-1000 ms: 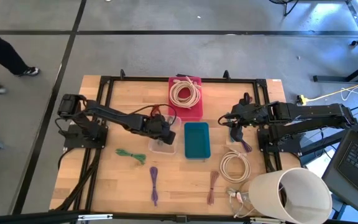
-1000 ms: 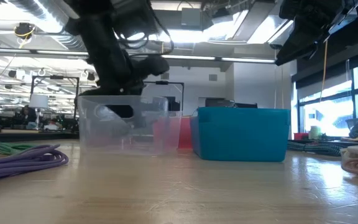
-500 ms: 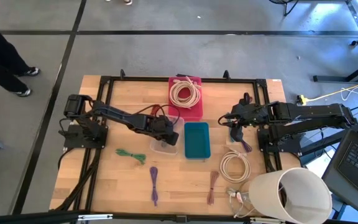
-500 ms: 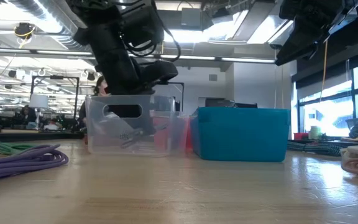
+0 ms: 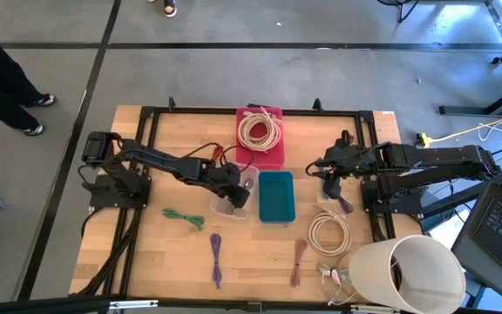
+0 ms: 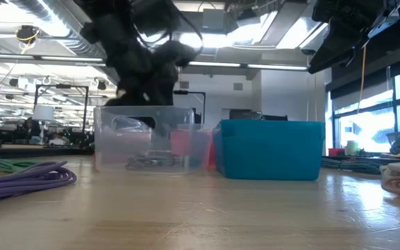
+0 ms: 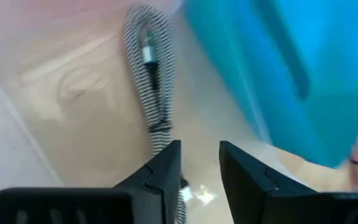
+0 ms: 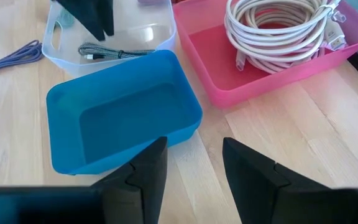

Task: Pick & Place USB Port
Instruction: Put the black and pink charger cable into the transparent bin

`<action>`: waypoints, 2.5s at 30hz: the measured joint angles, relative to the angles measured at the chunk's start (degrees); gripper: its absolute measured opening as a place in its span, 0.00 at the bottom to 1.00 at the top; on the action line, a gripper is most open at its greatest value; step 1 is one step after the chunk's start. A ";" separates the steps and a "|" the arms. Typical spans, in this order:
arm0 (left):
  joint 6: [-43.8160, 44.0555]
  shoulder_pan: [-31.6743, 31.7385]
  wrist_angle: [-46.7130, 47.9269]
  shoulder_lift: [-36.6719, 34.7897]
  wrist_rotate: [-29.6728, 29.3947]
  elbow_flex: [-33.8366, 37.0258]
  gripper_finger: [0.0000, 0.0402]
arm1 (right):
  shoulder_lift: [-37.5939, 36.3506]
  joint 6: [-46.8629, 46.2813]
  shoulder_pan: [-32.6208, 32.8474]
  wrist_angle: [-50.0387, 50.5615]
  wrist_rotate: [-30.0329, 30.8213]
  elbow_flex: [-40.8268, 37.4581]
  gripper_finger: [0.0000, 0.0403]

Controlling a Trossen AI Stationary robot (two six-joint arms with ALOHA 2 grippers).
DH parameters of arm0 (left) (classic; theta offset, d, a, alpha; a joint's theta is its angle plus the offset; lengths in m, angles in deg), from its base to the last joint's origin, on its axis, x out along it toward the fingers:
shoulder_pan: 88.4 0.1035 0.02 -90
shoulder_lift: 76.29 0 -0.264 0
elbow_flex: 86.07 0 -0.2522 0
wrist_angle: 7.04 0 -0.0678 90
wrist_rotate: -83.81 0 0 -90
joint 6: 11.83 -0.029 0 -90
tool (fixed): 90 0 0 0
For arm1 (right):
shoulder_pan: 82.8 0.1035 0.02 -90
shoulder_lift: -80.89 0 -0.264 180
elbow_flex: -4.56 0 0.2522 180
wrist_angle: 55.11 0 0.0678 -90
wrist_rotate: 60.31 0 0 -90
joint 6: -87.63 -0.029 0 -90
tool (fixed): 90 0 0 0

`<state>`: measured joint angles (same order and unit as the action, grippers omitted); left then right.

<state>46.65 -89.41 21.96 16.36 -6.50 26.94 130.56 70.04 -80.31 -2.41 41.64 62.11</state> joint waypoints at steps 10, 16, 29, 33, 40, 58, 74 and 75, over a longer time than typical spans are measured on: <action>-23.30 0.00 -0.26 -17.45 -7.27 -0.09 0.20 | -0.02 2.20 0.00 -0.08 0.00 0.00 0.40; -35.73 0.37 5.28 -29.41 -11.05 -0.15 0.17 | -0.02 6.32 0.00 0.00 0.02 0.06 0.40; -39.15 8.23 17.79 -51.84 -20.58 -0.17 0.15 | -0.02 22.68 -0.05 -2.72 5.09 15.49 0.40; -39.30 10.05 14.87 -54.51 -14.00 -0.17 0.15 | -0.02 27.16 -0.05 -4.59 9.34 22.16 0.40; -32.20 12.41 6.65 -56.61 -2.91 -0.17 0.16 | -0.08 27.08 -0.05 -12.37 18.48 31.53 0.40; -43.16 12.51 -4.10 -49.55 -6.19 -0.17 0.15 | 1.73 -13.56 -6.04 19.07 38.24 34.27 0.37; -50.26 12.48 -9.04 -52.42 -7.62 -0.20 0.15 | 12.03 -27.63 -29.78 44.99 8.79 34.27 0.20; -50.27 12.48 -9.05 -52.42 -7.62 -0.20 0.15 | 12.66 -28.16 -30.17 45.18 8.48 34.27 0.21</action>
<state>-3.62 -76.93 12.91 -36.06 -14.12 26.74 143.22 41.88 -110.48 42.77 50.12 96.38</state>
